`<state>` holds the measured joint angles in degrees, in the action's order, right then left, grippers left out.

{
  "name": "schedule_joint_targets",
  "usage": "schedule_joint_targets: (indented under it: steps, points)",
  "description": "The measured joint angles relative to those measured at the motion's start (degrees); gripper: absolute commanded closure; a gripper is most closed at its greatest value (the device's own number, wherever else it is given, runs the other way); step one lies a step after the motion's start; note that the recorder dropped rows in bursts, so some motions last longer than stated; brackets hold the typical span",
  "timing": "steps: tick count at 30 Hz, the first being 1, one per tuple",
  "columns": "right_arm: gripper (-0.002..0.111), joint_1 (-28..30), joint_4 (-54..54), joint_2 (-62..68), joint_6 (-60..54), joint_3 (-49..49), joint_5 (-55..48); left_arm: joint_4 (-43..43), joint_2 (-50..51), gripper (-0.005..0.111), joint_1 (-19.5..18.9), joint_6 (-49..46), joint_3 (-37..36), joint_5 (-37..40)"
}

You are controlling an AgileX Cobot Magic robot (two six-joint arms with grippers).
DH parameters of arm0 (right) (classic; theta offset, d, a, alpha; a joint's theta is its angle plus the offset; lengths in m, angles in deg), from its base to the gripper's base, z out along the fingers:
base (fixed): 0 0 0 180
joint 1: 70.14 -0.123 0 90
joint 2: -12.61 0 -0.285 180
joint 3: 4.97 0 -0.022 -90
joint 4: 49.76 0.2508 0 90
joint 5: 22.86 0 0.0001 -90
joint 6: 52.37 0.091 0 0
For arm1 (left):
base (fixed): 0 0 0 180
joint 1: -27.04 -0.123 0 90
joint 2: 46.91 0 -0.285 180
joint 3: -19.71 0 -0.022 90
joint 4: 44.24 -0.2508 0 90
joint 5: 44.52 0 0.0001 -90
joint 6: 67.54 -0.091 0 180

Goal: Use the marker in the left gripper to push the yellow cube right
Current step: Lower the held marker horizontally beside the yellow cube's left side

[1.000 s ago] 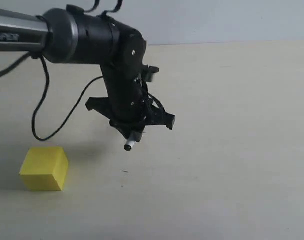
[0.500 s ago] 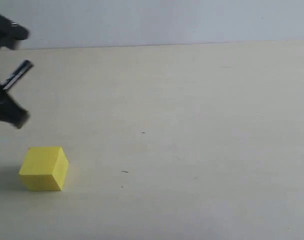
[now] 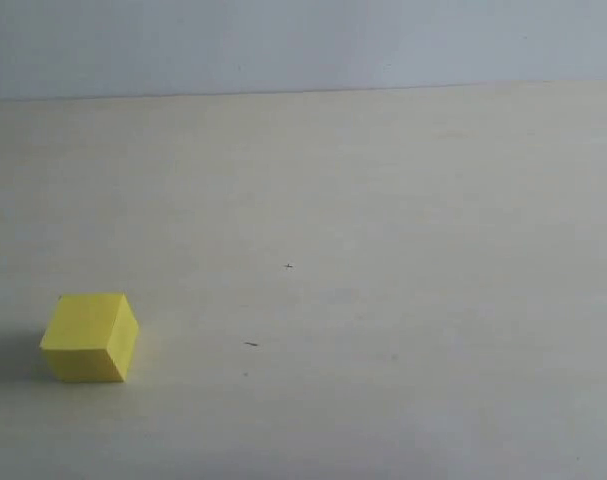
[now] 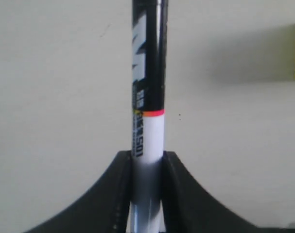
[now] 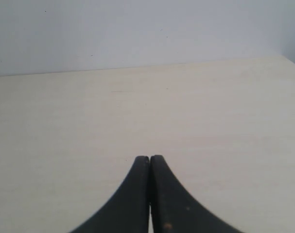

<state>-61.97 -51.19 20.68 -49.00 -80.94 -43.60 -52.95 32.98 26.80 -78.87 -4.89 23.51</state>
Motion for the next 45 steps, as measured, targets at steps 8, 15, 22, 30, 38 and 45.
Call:
schedule_joint_targets:
  steps: [8,15,22,30,38,45]
  points:
    - [0.108,0.0,0.0,0.0,0.0,0.0,0.0,-3.8,10.4,0.107,-0.5,-12.0,0.5,-12.1]
    - [0.108,0.0,0.0,0.0,0.0,0.0,0.0,-4.2,13.0,0.107,-0.7,-29.0,0.5,-16.4]
    - [0.108,0.0,0.0,0.0,0.0,0.0,0.0,-3.7,13.2,0.107,-0.8,-54.0,0.5,-9.3]
    - [0.108,0.0,0.0,0.0,0.0,0.0,0.0,3.3,13.7,0.107,-0.8,-70.5,0.5,-12.9]
    - [0.108,0.0,0.0,0.0,0.0,0.0,0.0,1.1,17.4,0.107,-0.8,-74.3,0.0,-16.3]
    - [0.108,0.0,0.0,0.0,0.0,0.0,0.0,2.7,19.9,0.107,-0.8,-72.8,-1.8,-16.8]
